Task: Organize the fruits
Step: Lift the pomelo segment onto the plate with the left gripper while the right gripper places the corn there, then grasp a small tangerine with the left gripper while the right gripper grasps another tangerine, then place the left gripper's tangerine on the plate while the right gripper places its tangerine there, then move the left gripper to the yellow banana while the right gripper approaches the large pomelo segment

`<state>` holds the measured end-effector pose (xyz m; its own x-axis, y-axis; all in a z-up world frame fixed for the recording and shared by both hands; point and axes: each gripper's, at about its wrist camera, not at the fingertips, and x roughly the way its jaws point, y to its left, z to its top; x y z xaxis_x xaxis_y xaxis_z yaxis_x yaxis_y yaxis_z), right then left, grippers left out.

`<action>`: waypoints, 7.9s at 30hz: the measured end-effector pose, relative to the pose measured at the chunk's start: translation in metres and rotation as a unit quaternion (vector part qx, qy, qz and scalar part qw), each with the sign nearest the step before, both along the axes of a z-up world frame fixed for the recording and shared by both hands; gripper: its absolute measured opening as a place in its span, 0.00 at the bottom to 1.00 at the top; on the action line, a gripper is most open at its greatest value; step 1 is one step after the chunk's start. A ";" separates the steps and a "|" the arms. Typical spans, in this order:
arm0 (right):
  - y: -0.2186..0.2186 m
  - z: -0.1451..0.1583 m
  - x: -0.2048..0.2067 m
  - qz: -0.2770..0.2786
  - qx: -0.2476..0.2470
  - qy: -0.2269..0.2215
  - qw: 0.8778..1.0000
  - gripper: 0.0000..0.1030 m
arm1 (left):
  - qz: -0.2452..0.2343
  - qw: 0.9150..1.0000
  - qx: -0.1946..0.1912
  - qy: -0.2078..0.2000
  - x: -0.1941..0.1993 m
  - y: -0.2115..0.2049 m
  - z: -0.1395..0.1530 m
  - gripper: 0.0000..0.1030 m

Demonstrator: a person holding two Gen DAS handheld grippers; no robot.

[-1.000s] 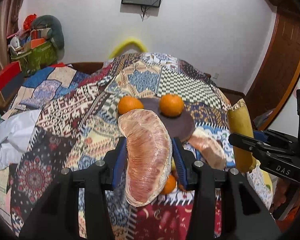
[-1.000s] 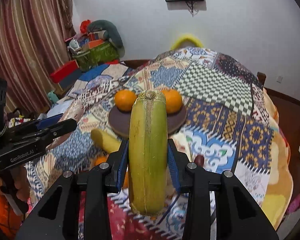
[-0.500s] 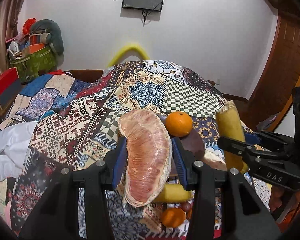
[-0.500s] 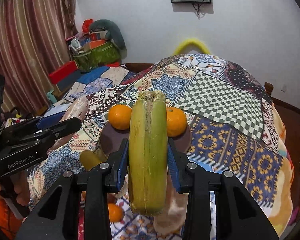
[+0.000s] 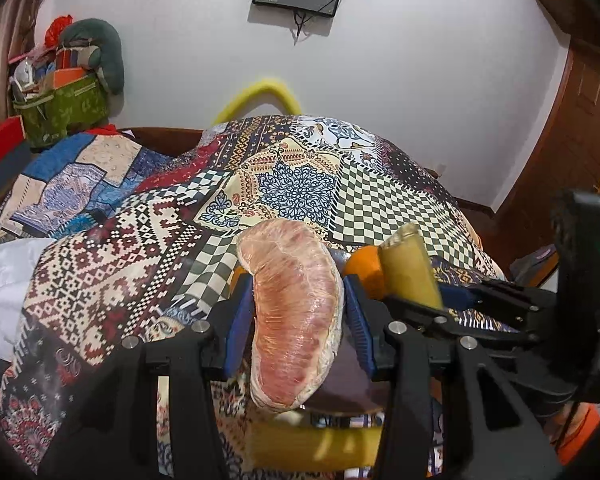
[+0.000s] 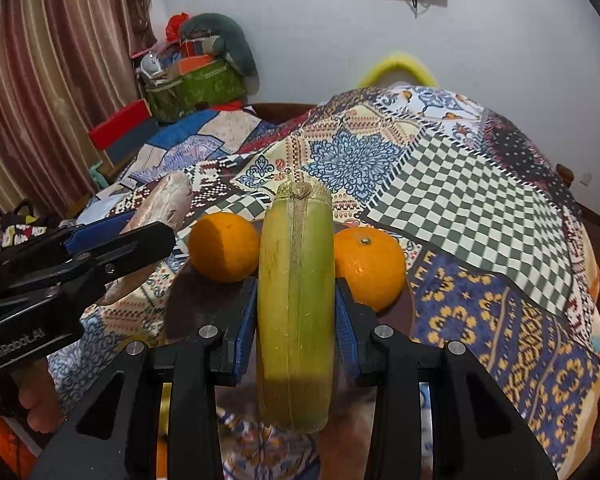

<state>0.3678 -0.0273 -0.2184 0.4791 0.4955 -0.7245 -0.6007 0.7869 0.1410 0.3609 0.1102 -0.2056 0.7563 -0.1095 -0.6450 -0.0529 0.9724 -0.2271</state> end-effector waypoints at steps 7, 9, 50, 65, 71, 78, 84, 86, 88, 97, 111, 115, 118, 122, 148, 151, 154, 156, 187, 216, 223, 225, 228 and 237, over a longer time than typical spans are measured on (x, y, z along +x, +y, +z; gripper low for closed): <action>0.012 -0.011 0.014 0.013 -0.020 0.014 1.000 0.33 | 0.007 1.000 -0.008 0.016 0.017 0.007 -0.011 0.43; 0.012 -0.014 0.016 0.017 -0.018 0.021 0.999 0.33 | 0.014 1.000 -0.011 0.025 0.023 0.008 -0.016 0.43; -0.028 0.020 -0.052 -0.001 0.005 0.014 1.000 0.33 | -0.005 0.999 0.029 0.037 -0.058 -0.010 0.014 0.44; -0.064 0.013 -0.105 -0.025 -0.006 0.023 0.999 0.33 | -0.037 0.995 0.034 0.089 -0.115 -0.044 -0.011 0.45; -0.070 -0.001 -0.117 -0.027 -0.009 0.043 0.999 0.33 | -0.049 0.992 0.021 0.116 -0.122 -0.053 -0.030 0.45; -0.072 -0.013 -0.124 -0.027 -0.004 0.062 0.998 0.33 | -0.064 0.989 0.013 0.133 -0.121 -0.063 -0.048 0.45; -0.074 -0.016 -0.122 -0.031 0.000 0.069 0.997 0.33 | -0.061 0.988 0.004 0.139 -0.109 -0.063 -0.059 0.45; -0.073 -0.016 -0.122 -0.030 -0.001 0.069 0.997 0.33 | -0.062 0.989 0.000 0.137 -0.108 -0.062 -0.059 0.40; -0.071 -0.017 -0.121 -0.028 -0.001 0.070 0.997 0.33 | -0.066 0.989 -0.002 0.136 -0.107 -0.062 -0.060 0.36; -0.043 -0.024 -0.126 0.008 -0.007 0.080 0.997 0.33 | -0.049 0.992 0.003 0.120 -0.127 -0.049 -0.052 0.35; -0.024 -0.043 -0.111 0.016 -0.011 0.097 0.995 0.31 | -0.030 0.994 0.009 0.108 -0.141 -0.033 -0.042 0.35; -0.029 -0.039 -0.114 0.015 -0.008 0.089 0.996 0.31 | -0.034 0.994 0.013 0.104 -0.137 -0.037 -0.040 0.35; -0.035 -0.033 -0.112 0.010 0.004 0.087 0.996 0.31 | -0.034 0.995 0.011 0.097 -0.132 -0.038 -0.035 0.35; -0.043 -0.020 -0.109 0.001 0.007 0.063 0.998 0.31 | -0.037 0.996 0.014 0.083 -0.124 -0.040 -0.026 0.35; -0.068 0.030 -0.027 -0.047 0.044 -0.026 0.998 0.31 | -0.038 0.998 0.038 0.013 -0.033 -0.048 0.011 0.35; -0.065 0.026 -0.018 -0.040 0.034 -0.026 0.998 0.31 | -0.038 0.998 0.039 0.023 -0.021 -0.050 0.002 0.35; -0.060 0.021 -0.012 -0.031 0.023 -0.027 0.999 0.31 | -0.042 0.997 0.045 0.039 -0.011 -0.053 -0.010 0.35; -0.057 0.015 -0.008 -0.026 0.021 -0.020 0.999 0.31 | -0.046 0.997 0.045 0.050 -0.007 -0.055 -0.018 0.35; -0.057 0.016 -0.029 -0.006 -0.021 -0.018 1.000 0.41 | -0.052 0.996 0.060 0.049 -0.038 -0.064 -0.010 0.55; -0.102 -0.028 -0.089 -0.039 -0.027 0.060 0.997 0.44 | 0.028 0.989 0.016 0.141 -0.059 -0.069 -0.071 0.74; -0.092 -0.037 -0.091 -0.035 -0.035 0.062 0.997 0.51 | 0.016 0.992 -0.004 0.122 -0.069 -0.058 -0.064 0.46; -0.092 -0.038 -0.092 -0.036 -0.037 0.058 0.997 0.52 | 0.009 0.993 -0.008 0.116 -0.073 -0.057 -0.061 0.39; -0.092 -0.038 -0.092 -0.038 -0.039 0.056 0.997 0.52 | 0.003 0.995 -0.007 0.103 -0.084 -0.054 -0.052 0.28; -0.093 -0.038 -0.093 -0.040 -0.033 0.061 0.997 0.52 | 0.028 0.994 0.019 0.106 -0.109 -0.025 -0.040 0.18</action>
